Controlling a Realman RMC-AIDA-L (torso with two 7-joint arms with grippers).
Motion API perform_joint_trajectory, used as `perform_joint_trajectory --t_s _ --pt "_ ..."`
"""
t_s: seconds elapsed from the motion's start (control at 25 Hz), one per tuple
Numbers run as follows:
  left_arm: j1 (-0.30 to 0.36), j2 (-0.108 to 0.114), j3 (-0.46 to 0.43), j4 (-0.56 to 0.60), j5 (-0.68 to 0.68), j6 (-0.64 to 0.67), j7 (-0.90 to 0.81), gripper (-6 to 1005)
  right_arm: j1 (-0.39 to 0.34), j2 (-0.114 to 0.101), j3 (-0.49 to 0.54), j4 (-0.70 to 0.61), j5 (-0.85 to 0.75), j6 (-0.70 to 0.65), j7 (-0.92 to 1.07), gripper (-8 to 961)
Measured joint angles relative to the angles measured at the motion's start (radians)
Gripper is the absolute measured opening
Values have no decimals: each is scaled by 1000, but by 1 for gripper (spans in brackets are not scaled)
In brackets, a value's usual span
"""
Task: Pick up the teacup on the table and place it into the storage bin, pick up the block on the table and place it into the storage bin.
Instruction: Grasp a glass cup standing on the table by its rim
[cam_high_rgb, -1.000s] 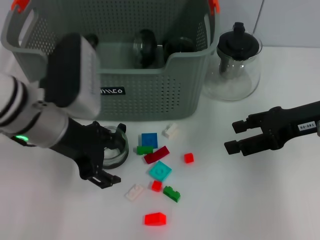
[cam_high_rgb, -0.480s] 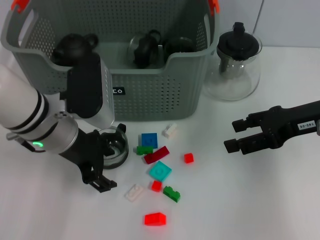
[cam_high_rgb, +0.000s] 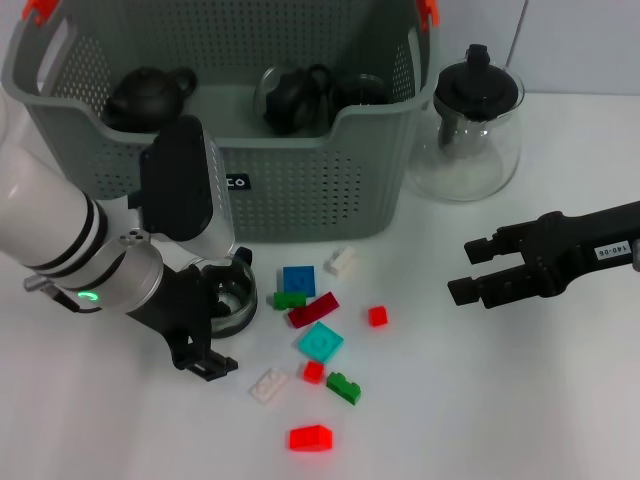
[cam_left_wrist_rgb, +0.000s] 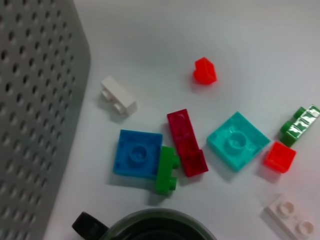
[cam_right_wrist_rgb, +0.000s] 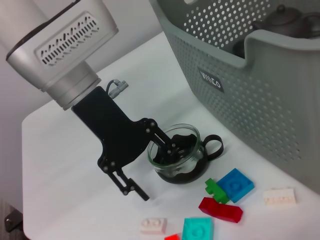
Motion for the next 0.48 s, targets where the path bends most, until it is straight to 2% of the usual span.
perform_joint_trajectory --t_s 0.04,0.28,0.48 --pt "-1 0 0 -1 1 -1 -8 786 0 0 0 0 0 -1 0 842" --pt "-20 5 1 -20 11 -1 -65 581 0 0 0 -3 0 -3 0 842" --pt "-20 5 4 -25 14 1 -66 343 0 0 0 -8 0 -6 0 841"
